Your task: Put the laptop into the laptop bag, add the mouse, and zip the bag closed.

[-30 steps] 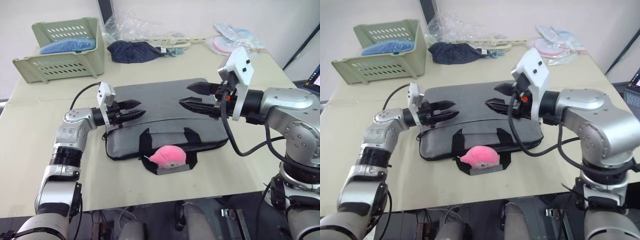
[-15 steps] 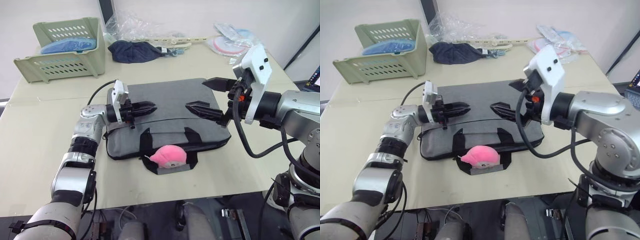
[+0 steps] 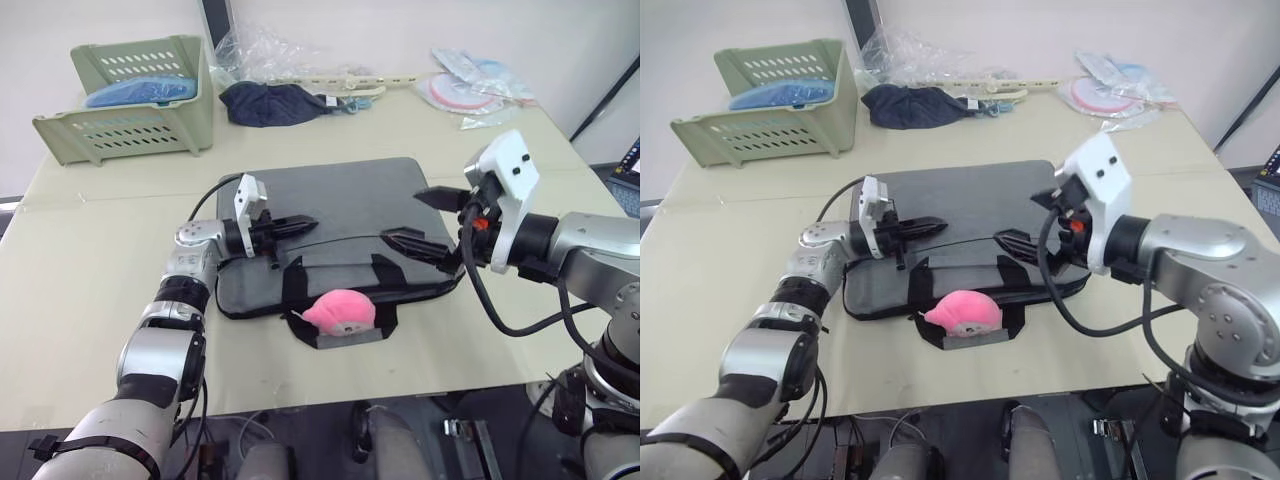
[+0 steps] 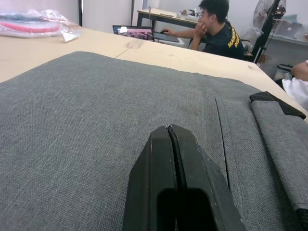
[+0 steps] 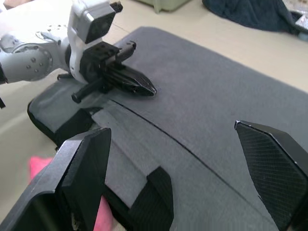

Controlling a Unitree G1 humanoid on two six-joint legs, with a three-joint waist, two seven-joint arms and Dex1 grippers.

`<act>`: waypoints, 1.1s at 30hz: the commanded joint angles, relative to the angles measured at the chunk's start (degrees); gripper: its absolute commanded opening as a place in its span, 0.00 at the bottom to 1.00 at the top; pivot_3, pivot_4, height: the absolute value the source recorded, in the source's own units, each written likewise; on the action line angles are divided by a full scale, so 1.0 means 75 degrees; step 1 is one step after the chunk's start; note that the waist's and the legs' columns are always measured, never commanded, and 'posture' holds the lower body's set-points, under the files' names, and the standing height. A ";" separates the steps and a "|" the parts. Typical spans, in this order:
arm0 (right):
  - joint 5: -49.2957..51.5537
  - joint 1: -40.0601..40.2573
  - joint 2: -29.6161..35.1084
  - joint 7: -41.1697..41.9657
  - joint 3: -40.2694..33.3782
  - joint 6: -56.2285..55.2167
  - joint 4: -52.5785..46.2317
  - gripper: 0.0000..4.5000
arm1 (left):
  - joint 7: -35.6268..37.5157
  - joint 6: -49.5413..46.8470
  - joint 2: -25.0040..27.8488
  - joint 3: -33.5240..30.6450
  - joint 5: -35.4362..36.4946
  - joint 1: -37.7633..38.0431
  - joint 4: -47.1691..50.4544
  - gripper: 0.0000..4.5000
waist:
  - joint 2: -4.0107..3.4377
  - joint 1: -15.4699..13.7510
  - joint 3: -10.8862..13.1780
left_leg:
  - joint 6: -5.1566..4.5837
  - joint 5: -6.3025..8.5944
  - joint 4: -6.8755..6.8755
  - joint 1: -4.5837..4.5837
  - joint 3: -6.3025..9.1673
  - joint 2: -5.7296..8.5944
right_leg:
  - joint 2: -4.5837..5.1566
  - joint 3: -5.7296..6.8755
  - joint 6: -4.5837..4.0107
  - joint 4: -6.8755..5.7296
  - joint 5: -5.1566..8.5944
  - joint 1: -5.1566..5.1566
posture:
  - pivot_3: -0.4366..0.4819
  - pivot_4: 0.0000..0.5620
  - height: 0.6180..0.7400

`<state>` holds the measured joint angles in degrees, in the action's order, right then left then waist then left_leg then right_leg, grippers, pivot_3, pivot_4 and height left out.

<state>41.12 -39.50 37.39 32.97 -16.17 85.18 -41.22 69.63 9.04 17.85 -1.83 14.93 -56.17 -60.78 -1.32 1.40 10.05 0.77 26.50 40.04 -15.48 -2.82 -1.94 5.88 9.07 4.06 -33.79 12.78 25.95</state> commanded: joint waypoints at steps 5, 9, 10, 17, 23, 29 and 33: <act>0.0278 0.0304 0.0346 -0.0079 -0.0107 -0.0330 -0.0303 1.00 | -0.0149 0.0481 -0.0372 0.0122 -0.0595 0.0308 -0.0972 0.01 | 0.0000 -0.0057 -0.0011 | -0.0017 -0.0002 0.0000 0.0032 0.0020 0.0019 | 0.0025 0.0003 0.0026 0.0020 -0.0015 -0.0054 | 0.48 0.27 1.00; 0.0619 0.0929 0.0454 0.0084 -0.0211 -0.0296 -0.0575 1.00 | 0.0030 0.0362 -0.0444 0.0163 -0.0654 0.0440 -0.1028 0.01 | 0.0001 -0.0150 -0.0027 | -0.0023 -0.0003 -0.0001 0.0033 0.0023 0.0026 | 0.0033 0.0008 0.0029 0.0021 -0.0017 -0.0055 | 0.48 0.27 1.00; 0.0656 0.1186 0.0564 0.0170 -0.0129 -0.0418 -0.0689 1.00 | 0.0058 0.0302 -0.0434 0.0167 -0.0665 0.0465 -0.1056 0.01 | 0.0001 -0.0161 -0.0030 | -0.0023 -0.0003 -0.0001 0.0033 0.0021 0.0027 | 0.0033 0.0009 0.0029 0.0023 -0.0017 -0.0056 | 0.48 0.27 1.00; 0.0432 0.2171 0.1757 0.1070 0.0905 -0.1851 -0.0963 1.00 | 0.0084 0.0266 -0.0354 0.0176 -0.0757 0.0443 -0.1117 0.01 | 0.0002 -0.0164 -0.0048 | -0.0030 0.0000 -0.0003 0.0039 0.0019 0.0031 | 0.0034 0.0008 0.0035 0.0035 -0.0020 -0.0066 | 0.48 0.27 1.00; 0.0309 0.2320 0.2070 0.1680 0.1536 -0.3005 -0.0603 1.00 | 0.0097 0.0239 -0.0325 0.0139 -0.0774 0.0424 -0.1137 0.01 | 0.0027 -0.0165 -0.0069 | -0.0032 0.0000 -0.0006 0.0045 0.0019 0.0031 | 0.0034 0.0009 0.0036 0.0040 -0.0021 -0.0073 | 0.48 0.27 1.00; -0.0071 0.2187 0.1961 0.1854 0.2264 -0.3793 -0.0118 1.00 | 0.0102 0.0190 -0.0314 0.0124 -0.0759 0.0478 -0.1097 0.01 | 0.0035 -0.0162 -0.0077 | -0.0032 0.0000 -0.0006 0.0045 0.0018 0.0031 | 0.0034 0.0011 0.0036 0.0040 -0.0021 -0.0074 | 0.48 0.27 1.00; -0.0448 0.1996 0.1818 0.1946 0.2864 -0.4287 0.0287 1.00 | 0.0057 0.0167 -0.0310 0.0106 -0.0753 0.0463 -0.1086 0.01 | 0.0034 -0.0157 -0.0078 | -0.0032 0.0000 -0.0005 0.0046 0.0016 0.0031 | 0.0034 0.0011 0.0036 0.0039 -0.0021 -0.0074 | 0.48 0.27 1.00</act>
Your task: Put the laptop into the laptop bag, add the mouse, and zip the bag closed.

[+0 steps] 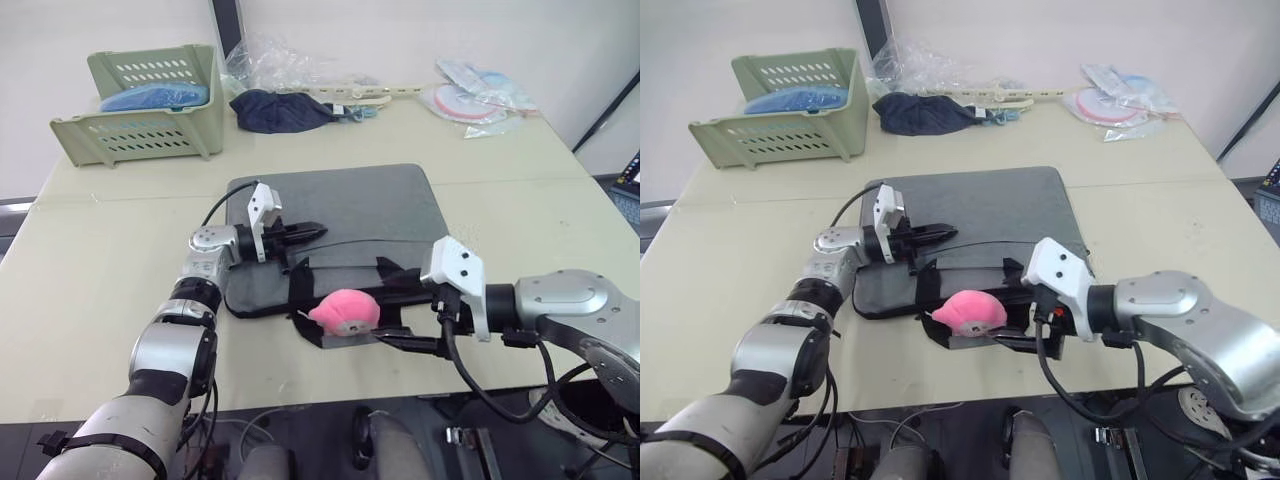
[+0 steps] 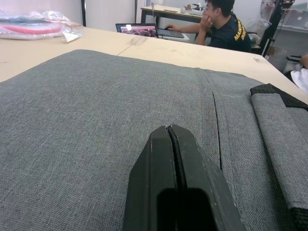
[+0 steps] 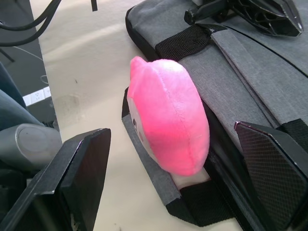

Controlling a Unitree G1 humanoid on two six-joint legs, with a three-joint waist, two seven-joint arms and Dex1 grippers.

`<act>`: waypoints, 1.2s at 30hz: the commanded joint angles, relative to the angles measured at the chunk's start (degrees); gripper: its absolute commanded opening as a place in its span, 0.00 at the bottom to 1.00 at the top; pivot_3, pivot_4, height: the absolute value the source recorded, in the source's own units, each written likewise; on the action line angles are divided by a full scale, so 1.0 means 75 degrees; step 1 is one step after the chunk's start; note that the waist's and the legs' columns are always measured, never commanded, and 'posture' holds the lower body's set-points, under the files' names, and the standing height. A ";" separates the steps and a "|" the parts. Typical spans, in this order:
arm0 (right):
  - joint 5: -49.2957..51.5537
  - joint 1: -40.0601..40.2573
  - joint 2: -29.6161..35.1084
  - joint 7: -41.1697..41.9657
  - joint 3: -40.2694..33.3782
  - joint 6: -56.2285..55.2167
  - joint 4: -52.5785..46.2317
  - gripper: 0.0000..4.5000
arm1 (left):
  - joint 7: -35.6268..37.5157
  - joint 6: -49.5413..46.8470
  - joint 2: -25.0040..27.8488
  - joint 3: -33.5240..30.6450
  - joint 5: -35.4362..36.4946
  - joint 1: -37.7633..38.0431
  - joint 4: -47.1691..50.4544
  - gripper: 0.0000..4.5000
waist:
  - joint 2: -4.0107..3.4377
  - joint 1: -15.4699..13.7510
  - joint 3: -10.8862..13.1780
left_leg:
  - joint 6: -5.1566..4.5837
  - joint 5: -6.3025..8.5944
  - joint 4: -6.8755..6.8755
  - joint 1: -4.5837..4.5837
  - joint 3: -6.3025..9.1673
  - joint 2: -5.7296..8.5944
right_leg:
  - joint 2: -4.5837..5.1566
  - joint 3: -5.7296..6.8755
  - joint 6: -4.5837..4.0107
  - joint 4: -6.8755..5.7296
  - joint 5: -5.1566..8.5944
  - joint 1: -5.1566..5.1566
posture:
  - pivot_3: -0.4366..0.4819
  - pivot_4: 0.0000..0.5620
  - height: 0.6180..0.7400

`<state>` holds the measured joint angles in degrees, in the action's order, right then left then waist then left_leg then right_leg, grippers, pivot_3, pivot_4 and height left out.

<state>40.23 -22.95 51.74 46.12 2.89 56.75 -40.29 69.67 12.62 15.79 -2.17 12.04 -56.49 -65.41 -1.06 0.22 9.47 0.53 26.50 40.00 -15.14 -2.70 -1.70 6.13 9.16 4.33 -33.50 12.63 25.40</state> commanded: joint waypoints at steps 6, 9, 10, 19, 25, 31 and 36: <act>-0.0839 -0.0628 -0.0491 0.0393 0.1096 -0.1070 0.0863 1.00 | -0.0016 -0.0333 -0.0047 0.0136 -0.0361 0.0466 -0.0451 0.01 | -0.0001 0.0002 -0.0003 | -0.0001 -0.0001 0.0001 0.0000 -0.0002 0.0000 | 0.0000 0.0001 0.0000 -0.0001 0.0000 0.0000 | 0.48 0.27 1.00; -0.0992 -0.0659 -0.0620 0.0499 0.1373 -0.1242 0.1000 1.00 | -0.0042 -0.0335 -0.0047 0.0126 -0.0353 0.0461 -0.0439 0.01 | -0.0001 0.0002 -0.0004 | -0.0002 -0.0001 0.0002 0.0000 -0.0002 0.0000 | 0.0000 0.0001 0.0000 -0.0002 0.0000 0.0000 | 0.48 0.27 1.00; -0.1039 -0.0656 -0.0630 0.0529 0.1414 -0.1297 0.1032 1.00 | -0.0051 -0.0335 -0.0050 0.0125 -0.0353 0.0460 -0.0437 0.01 | -0.0002 0.0003 -0.0005 | -0.0002 -0.0001 0.0003 0.0000 -0.0002 0.0000 | 0.0000 0.0002 0.0000 -0.0001 0.0000 0.0000 | 0.48 0.27 1.00; -0.1252 -0.0596 -0.0747 0.0837 0.1656 -0.1561 0.1228 0.54 | -0.0085 -0.0363 -0.0034 0.0112 -0.0342 0.0490 -0.0381 0.00 | -0.0001 0.0002 -0.0006 | -0.0002 -0.0001 0.0005 -0.0001 -0.0002 0.0000 | 0.0000 0.0003 0.0000 -0.0002 0.0000 0.0000 | 0.48 0.27 1.00; -0.1304 -0.0563 -0.0776 0.0862 0.1618 -0.1516 0.1268 0.03 | -0.0078 -0.0369 -0.0055 0.0136 -0.0361 0.0513 -0.0380 0.00 | -0.0001 0.0002 -0.0006 | -0.0002 -0.0001 0.0005 -0.0001 -0.0002 0.0000 | 0.0000 0.0004 0.0000 -0.0002 0.0000 0.0000 | 0.48 0.27 1.00; -0.1329 -0.0521 -0.0764 0.0805 0.1551 -0.1445 0.1250 0.00 | -0.0060 -0.0383 -0.0092 0.0161 -0.0374 0.0518 -0.0381 0.00 | -0.0001 0.0002 -0.0007 | -0.0002 -0.0001 0.0005 0.0000 -0.0002 0.0000 | 0.0001 0.0003 0.0001 -0.0003 0.0000 0.0000 | 0.48 0.27 1.00; -0.1101 -0.0358 -0.0508 0.0807 0.1134 -0.1206 0.1004 0.00 | -0.0072 -0.0407 -0.0115 0.0188 -0.0400 0.0493 -0.0387 0.00 | -0.0001 0.0001 -0.0007 | -0.0002 -0.0001 0.0006 -0.0001 -0.0003 0.0000 | 0.0001 0.0003 0.0001 -0.0003 0.0000 0.0000 | 0.48 0.27 1.00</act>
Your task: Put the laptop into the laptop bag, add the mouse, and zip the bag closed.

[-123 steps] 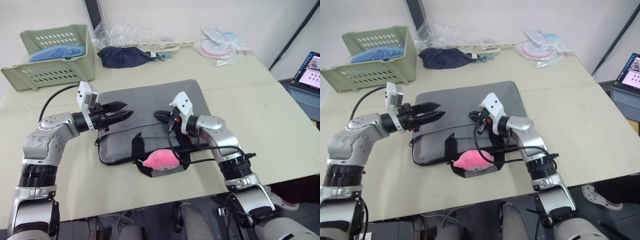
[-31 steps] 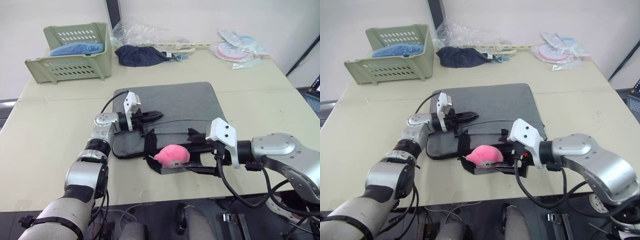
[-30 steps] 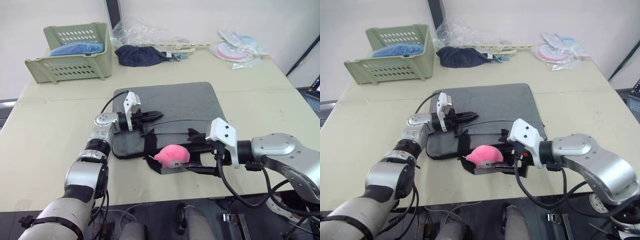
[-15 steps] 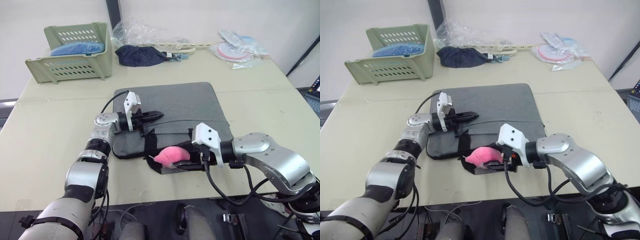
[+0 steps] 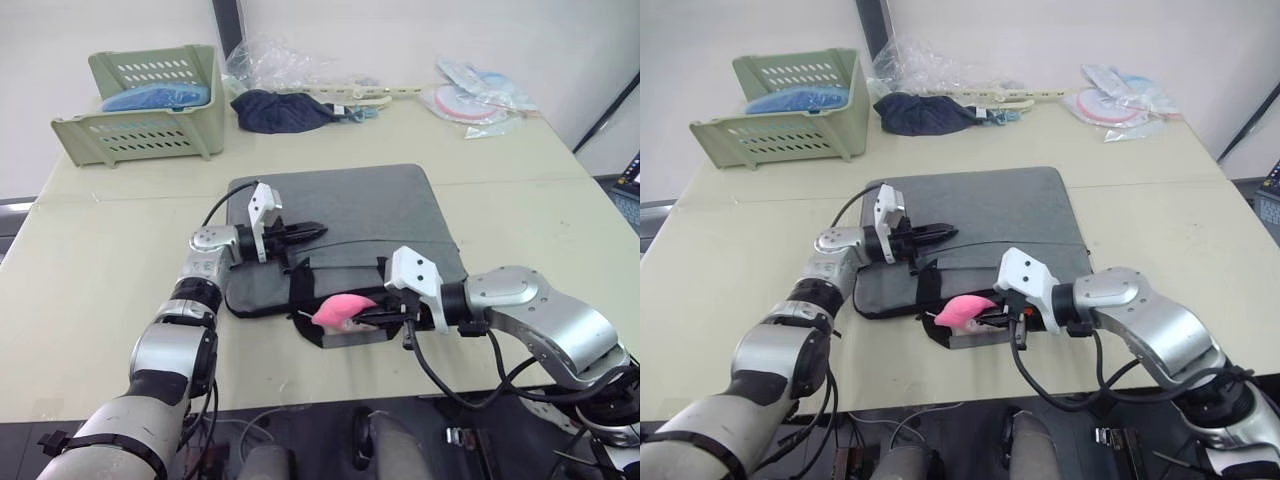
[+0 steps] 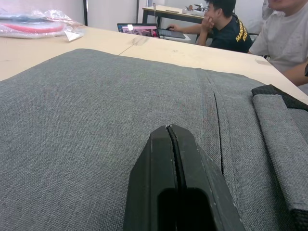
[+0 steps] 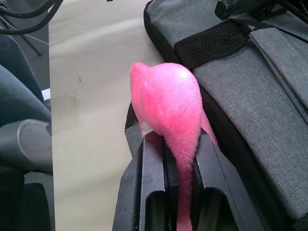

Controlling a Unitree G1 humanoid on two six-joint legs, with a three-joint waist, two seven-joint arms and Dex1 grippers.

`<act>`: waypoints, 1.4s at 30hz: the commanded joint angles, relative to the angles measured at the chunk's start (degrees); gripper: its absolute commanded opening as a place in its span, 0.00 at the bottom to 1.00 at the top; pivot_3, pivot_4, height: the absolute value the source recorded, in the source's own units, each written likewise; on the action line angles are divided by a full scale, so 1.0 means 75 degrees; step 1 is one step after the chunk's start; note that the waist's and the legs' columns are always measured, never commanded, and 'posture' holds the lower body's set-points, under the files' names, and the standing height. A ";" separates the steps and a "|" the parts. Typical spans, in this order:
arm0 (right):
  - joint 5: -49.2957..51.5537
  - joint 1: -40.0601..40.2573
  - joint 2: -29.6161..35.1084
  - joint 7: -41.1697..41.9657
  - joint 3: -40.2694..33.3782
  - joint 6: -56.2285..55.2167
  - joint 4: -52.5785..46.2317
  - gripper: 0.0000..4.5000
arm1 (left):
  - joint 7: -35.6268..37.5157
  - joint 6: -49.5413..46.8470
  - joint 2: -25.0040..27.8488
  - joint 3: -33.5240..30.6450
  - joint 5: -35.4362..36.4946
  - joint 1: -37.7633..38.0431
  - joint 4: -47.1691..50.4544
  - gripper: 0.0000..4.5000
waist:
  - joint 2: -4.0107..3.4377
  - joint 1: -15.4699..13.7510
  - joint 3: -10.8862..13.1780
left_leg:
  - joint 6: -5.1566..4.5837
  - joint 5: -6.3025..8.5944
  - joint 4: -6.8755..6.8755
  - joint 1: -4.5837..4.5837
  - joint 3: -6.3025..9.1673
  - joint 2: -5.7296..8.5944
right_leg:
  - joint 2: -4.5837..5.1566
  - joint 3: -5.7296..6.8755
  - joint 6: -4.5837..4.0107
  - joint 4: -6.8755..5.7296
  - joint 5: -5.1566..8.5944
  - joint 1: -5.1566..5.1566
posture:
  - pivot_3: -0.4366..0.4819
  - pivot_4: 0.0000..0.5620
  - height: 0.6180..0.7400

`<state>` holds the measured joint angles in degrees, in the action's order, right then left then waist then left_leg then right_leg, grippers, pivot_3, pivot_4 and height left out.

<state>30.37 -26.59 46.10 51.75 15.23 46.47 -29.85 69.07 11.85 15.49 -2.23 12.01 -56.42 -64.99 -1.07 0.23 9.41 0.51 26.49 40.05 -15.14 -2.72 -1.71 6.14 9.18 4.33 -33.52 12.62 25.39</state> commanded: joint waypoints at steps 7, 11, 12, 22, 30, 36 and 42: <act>0.0528 0.0441 0.0701 0.0040 -0.1223 0.0520 -0.0771 0.00 | 0.0006 -0.0295 -0.0089 0.0199 -0.0411 0.0509 -0.0449 0.00 | 0.0001 -0.0019 -0.0001 | 0.0000 0.0000 0.0001 -0.0002 0.0000 0.0001 | 0.0002 0.0001 0.0001 0.0001 -0.0001 -0.0001 | 0.48 0.27 1.00; 0.0781 0.0709 0.1048 0.0055 -0.1746 0.0768 -0.0978 0.00 | -0.0019 -0.0289 -0.0114 0.0215 -0.0440 0.0506 -0.0460 0.00 | 0.0003 -0.0028 -0.0002 | -0.0005 0.0002 0.0001 -0.0002 0.0000 0.0005 | 0.0007 0.0002 0.0003 0.0002 -0.0002 -0.0001 | 0.48 0.27 1.00; 0.0842 0.0822 0.1155 0.0067 -0.1908 0.0823 -0.1026 0.00 | -0.0020 -0.0281 -0.0118 0.0218 -0.0446 0.0506 -0.0461 0.00 | 0.0003 -0.0026 -0.0003 | -0.0005 0.0002 0.0001 -0.0002 0.0001 0.0005 | 0.0008 0.0003 0.0003 0.0002 -0.0002 -0.0002 | 0.48 0.27 1.00; 0.1143 0.1821 0.1773 -0.0043 -0.2963 0.1160 -0.1391 0.00 | 0.0003 -0.0259 -0.0140 0.0244 -0.0494 0.0522 -0.0500 0.00 | 0.0004 -0.0048 -0.0010 | -0.0014 0.0007 0.0001 -0.0002 0.0001 0.0010 | 0.0015 0.0006 0.0008 0.0009 -0.0005 -0.0009 | 0.48 0.27 1.00; 0.1128 0.2495 0.2272 0.0102 -0.3857 0.1127 -0.1312 0.00 | 0.0040 -0.0236 -0.0198 0.0369 -0.0658 0.0563 -0.0555 0.00 | 0.0002 -0.0067 -0.0023 | -0.0018 0.0008 0.0001 0.0002 0.0003 0.0011 | 0.0016 0.0006 0.0011 0.0014 -0.0006 -0.0017 | 0.48 0.27 1.00; 0.1008 0.3422 0.2472 0.0256 -0.4495 0.0933 -0.1154 0.00 | 0.0041 -0.0249 -0.0215 0.0396 -0.0678 0.0555 -0.0568 0.00 | 0.0005 -0.0130 -0.0027 | -0.0025 0.0011 0.0001 0.0011 0.0004 0.0012 | 0.0017 0.0009 0.0013 0.0025 -0.0007 -0.0033 | 0.48 0.27 1.00; 0.0814 0.3914 0.2534 0.0270 -0.4801 0.0663 -0.0873 0.00 | 0.0037 -0.0266 -0.0205 0.0428 -0.0684 0.0532 -0.0589 0.00 | 0.0001 -0.0153 -0.0032 | -0.0027 0.0012 0.0001 0.0016 0.0004 0.0013 | 0.0017 0.0009 0.0016 0.0029 -0.0009 -0.0040 | 0.48 0.27 1.00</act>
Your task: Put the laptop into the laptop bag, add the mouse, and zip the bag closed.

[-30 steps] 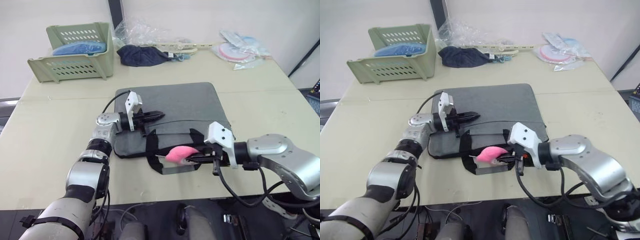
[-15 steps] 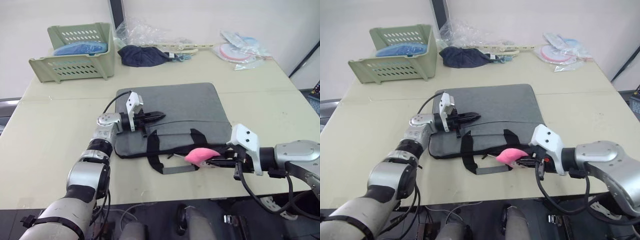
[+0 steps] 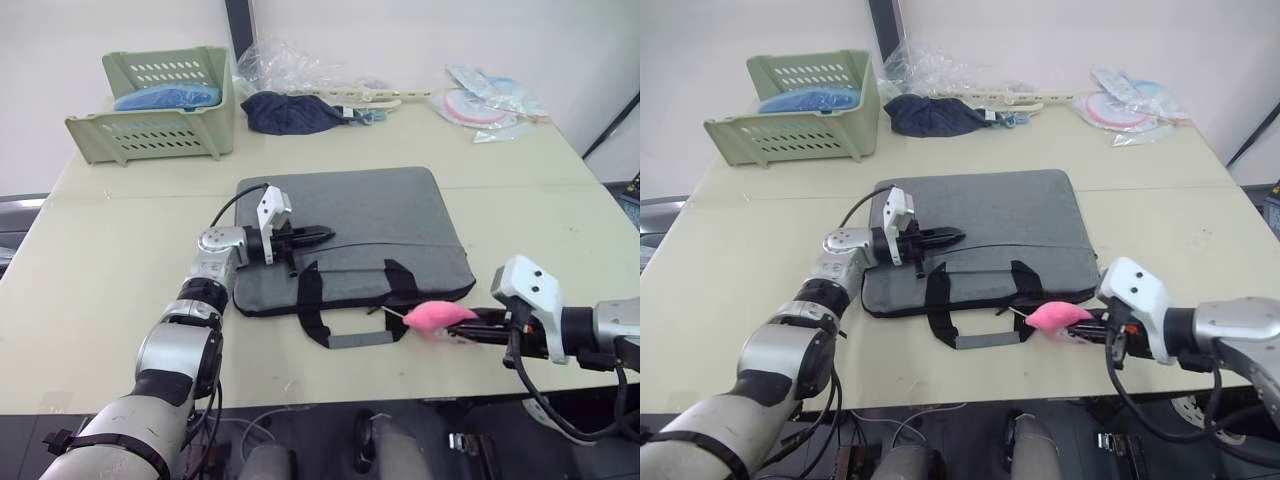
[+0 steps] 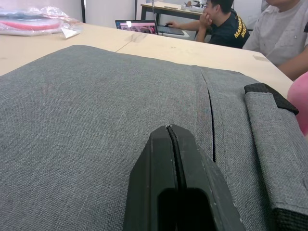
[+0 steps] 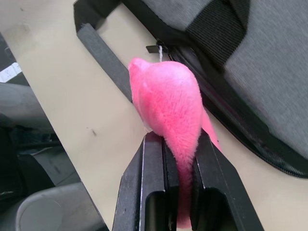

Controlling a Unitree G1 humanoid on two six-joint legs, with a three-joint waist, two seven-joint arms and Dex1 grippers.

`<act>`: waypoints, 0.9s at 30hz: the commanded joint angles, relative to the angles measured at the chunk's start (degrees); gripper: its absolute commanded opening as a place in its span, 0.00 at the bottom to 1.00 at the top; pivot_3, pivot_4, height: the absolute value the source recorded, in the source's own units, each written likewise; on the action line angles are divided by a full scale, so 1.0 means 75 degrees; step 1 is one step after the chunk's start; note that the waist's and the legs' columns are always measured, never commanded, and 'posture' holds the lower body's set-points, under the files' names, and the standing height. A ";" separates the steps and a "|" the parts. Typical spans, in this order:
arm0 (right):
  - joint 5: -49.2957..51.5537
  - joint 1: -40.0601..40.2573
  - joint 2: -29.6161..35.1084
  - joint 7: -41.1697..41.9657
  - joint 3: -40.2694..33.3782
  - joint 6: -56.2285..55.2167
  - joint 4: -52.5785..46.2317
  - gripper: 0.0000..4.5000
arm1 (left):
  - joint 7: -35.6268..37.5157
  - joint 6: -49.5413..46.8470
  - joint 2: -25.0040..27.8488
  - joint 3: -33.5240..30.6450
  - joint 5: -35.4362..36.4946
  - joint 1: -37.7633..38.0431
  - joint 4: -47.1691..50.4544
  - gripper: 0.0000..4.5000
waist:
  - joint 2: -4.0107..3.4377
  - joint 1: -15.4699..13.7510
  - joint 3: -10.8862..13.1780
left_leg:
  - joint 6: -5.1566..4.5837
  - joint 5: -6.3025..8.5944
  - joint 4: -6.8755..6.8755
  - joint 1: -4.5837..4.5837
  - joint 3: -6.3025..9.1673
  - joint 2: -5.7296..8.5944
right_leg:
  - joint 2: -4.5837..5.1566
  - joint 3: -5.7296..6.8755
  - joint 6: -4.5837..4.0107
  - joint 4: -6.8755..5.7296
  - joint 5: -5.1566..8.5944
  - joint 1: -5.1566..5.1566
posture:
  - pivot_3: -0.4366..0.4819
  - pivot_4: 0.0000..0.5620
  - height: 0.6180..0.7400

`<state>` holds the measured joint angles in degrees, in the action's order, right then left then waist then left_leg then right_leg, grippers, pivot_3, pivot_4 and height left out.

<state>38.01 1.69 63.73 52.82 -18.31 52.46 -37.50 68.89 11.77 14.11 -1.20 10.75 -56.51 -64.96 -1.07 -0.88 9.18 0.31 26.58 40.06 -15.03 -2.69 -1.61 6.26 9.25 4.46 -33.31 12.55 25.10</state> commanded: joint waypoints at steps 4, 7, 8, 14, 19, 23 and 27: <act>-0.0683 0.0602 0.0314 0.0346 -0.0696 -0.0628 0.0920 0.00 | 0.0066 -0.0236 -0.0013 0.0331 -0.0546 0.0578 -0.0607 0.00 | 0.0002 -0.0042 -0.0003 | -0.0002 0.0001 0.0000 0.0004 -0.0001 0.0001 | 0.0000 0.0000 0.0001 0.0006 0.0000 -0.0008 | 0.48 0.27 1.00; -0.0861 0.0929 0.0322 0.0538 -0.0860 -0.0881 0.1190 0.00 | 0.0064 -0.0247 -0.0013 0.0333 -0.0545 0.0579 -0.0608 0.00 | 0.0000 -0.0046 -0.0004 | -0.0006 0.0001 -0.0001 0.0015 -0.0001 0.0001 | -0.0001 0.0002 0.0004 0.0015 -0.0002 -0.0025 | 0.48 0.27 1.00; -0.0915 0.1025 0.0314 0.0578 -0.0899 -0.0944 0.1257 0.00 | 0.0062 -0.0247 -0.0016 0.0327 -0.0552 0.0579 -0.0609 0.00 | -0.0004 -0.0045 -0.0007 | -0.0006 0.0001 -0.0003 0.0021 0.0001 0.0000 | -0.0003 0.0004 0.0004 0.0020 -0.0003 -0.0034 | 0.48 0.27 1.00; -0.1236 0.1385 0.0277 0.0702 -0.1063 -0.1363 0.1780 0.00 | 0.0069 -0.0239 -0.0019 0.0294 -0.0618 0.0596 -0.0614 0.00 | -0.0013 -0.0045 -0.0016 | -0.0022 0.0010 -0.0014 0.0056 0.0003 -0.0001 | -0.0002 0.0004 0.0015 0.0050 -0.0008 -0.0079 | 0.48 0.27 1.00; -0.1491 0.1589 0.0289 0.0852 -0.1138 -0.1704 0.2307 0.00 | 0.0049 -0.0199 -0.0001 0.0333 -0.0694 0.0620 -0.0629 0.00 | -0.0016 -0.0045 -0.0020 | -0.0024 0.0011 -0.0014 0.0061 0.0002 -0.0001 | -0.0002 0.0004 0.0015 0.0051 -0.0009 -0.0083 | 0.48 0.27 1.00; -0.1706 0.1619 0.0310 0.0933 -0.1118 -0.1988 0.2786 0.00 | 0.0085 -0.0181 -0.0001 0.0361 -0.0744 0.0679 -0.0607 0.00 | -0.0014 -0.0043 -0.0029 | -0.0025 0.0011 -0.0015 0.0066 0.0000 -0.0001 | -0.0002 0.0004 0.0015 0.0054 -0.0009 -0.0087 | 0.48 0.27 1.00; -0.1955 0.1574 0.0337 0.0964 -0.1065 -0.2325 0.3298 0.00 | 0.0094 -0.0170 0.0012 0.0372 -0.0769 0.0723 -0.0593 0.00 | -0.0015 -0.0047 -0.0037 | -0.0026 0.0012 -0.0016 0.0067 0.0000 -0.0001 | -0.0002 0.0004 0.0015 0.0056 -0.0009 -0.0089 | 0.48 0.27 1.00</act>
<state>26.53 12.95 65.10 59.99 -25.22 36.20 -16.39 68.98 11.97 13.83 -0.85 8.81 -55.93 -65.12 -1.18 -1.23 8.91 0.11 26.67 39.94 -14.52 -2.69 -1.62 6.25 9.28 4.57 -32.89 12.49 24.43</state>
